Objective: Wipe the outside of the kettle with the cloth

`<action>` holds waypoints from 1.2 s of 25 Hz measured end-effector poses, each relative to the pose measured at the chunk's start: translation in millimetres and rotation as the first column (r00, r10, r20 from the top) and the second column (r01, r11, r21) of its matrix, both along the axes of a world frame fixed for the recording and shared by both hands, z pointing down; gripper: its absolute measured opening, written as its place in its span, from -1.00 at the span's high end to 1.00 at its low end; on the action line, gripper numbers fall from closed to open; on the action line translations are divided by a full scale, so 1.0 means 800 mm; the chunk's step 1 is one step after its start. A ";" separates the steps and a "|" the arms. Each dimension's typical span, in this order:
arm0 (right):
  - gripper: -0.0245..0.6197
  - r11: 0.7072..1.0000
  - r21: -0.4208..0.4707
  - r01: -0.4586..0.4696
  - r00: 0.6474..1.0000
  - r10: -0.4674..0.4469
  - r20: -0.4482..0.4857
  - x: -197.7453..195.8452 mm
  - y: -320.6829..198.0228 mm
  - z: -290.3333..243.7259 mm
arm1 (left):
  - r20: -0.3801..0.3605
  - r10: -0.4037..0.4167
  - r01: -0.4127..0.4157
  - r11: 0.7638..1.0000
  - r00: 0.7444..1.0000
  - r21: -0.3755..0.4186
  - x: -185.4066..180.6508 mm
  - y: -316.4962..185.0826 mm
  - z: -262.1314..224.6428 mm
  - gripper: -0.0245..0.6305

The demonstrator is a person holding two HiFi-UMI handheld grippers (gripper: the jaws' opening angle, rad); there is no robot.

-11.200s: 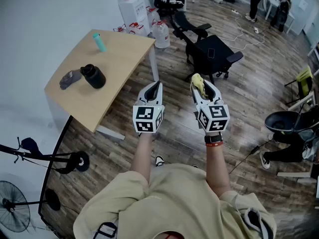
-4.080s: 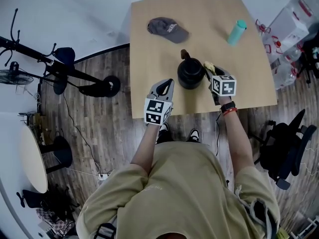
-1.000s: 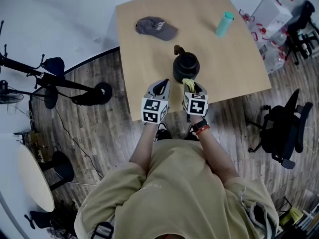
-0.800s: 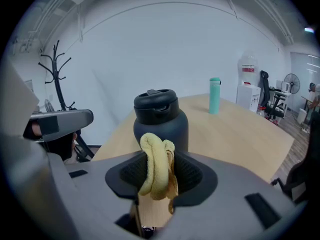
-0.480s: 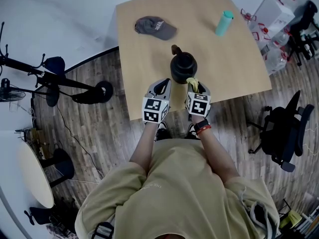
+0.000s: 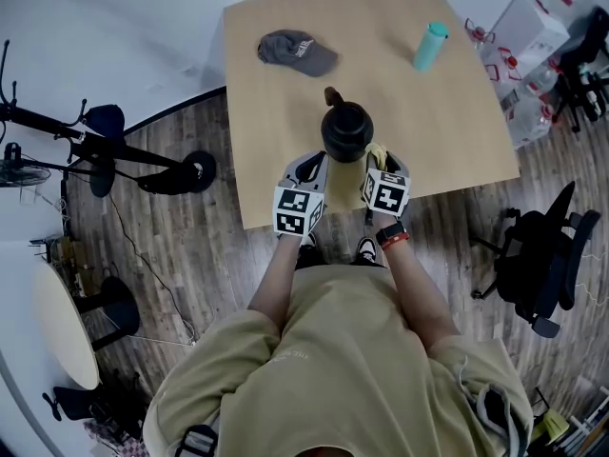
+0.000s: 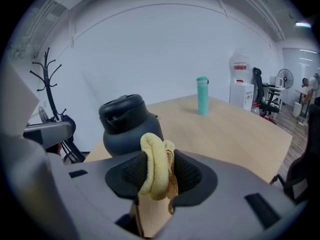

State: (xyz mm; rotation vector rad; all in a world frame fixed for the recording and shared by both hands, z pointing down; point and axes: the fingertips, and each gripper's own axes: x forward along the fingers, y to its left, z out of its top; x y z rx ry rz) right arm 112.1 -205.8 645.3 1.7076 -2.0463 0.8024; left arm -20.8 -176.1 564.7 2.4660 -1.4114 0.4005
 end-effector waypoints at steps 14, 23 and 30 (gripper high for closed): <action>0.45 0.990 0.030 0.139 0.981 -0.141 0.131 0.022 -0.103 0.011 | 0.008 -0.049 0.049 0.999 0.999 -0.003 0.005 -0.010 0.000 0.85; 0.45 0.983 0.031 0.181 0.970 -0.184 0.160 0.024 -0.100 0.009 | 0.012 -0.060 0.060 0.998 0.998 -0.001 -0.013 -0.006 -0.002 0.85; 0.45 0.989 0.028 0.146 0.980 -0.149 0.133 0.029 -0.044 0.002 | 0.006 -0.037 0.037 0.999 0.999 -0.003 -0.028 -0.002 -0.001 0.85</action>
